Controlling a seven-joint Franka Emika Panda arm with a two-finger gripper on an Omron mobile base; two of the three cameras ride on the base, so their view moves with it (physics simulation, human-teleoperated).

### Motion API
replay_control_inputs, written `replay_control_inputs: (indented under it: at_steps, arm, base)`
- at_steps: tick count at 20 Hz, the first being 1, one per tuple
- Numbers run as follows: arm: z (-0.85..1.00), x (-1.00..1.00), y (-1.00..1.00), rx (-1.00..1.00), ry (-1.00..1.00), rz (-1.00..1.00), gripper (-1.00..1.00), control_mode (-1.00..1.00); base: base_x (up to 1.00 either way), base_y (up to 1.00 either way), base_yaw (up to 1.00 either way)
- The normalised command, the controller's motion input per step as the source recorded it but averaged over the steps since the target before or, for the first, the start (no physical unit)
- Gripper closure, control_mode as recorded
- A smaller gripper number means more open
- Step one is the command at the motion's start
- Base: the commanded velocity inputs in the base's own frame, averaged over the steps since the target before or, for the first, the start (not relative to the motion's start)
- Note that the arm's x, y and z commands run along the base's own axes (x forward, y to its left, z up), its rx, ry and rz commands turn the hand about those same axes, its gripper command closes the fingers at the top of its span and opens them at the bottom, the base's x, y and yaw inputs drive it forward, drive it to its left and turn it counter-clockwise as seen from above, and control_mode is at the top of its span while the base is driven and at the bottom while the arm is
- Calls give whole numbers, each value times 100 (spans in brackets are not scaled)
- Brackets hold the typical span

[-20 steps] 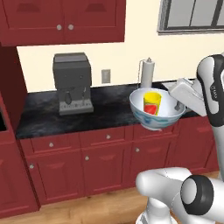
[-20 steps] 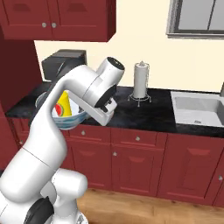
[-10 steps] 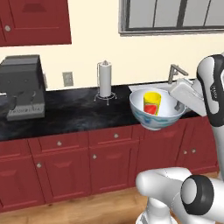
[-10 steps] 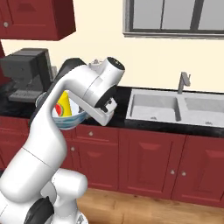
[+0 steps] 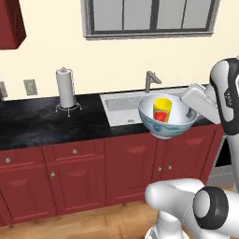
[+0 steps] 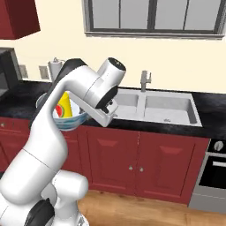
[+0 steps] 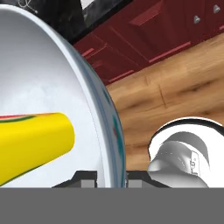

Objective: Place the cup inside the bowl on the dining table and move the bowl to any counter.

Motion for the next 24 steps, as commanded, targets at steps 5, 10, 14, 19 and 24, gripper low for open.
replay_control_inputs:
  at_steps: [5,10,14,19,24]
  arm:
    - [0,0,0,0,0,0,100,100]
    - [0,0,0,0,0,0,100,100]
    - [0,0,0,0,0,0,100,100]
    - [0,0,0,0,0,0,100,100]
    - [0,0,0,0,0,0,100,100]
  base:
    - [6,-99,0]
    - [22,-92,0]
    - [39,-84,0]
    - [53,-83,0]
    - [62,-57,0]
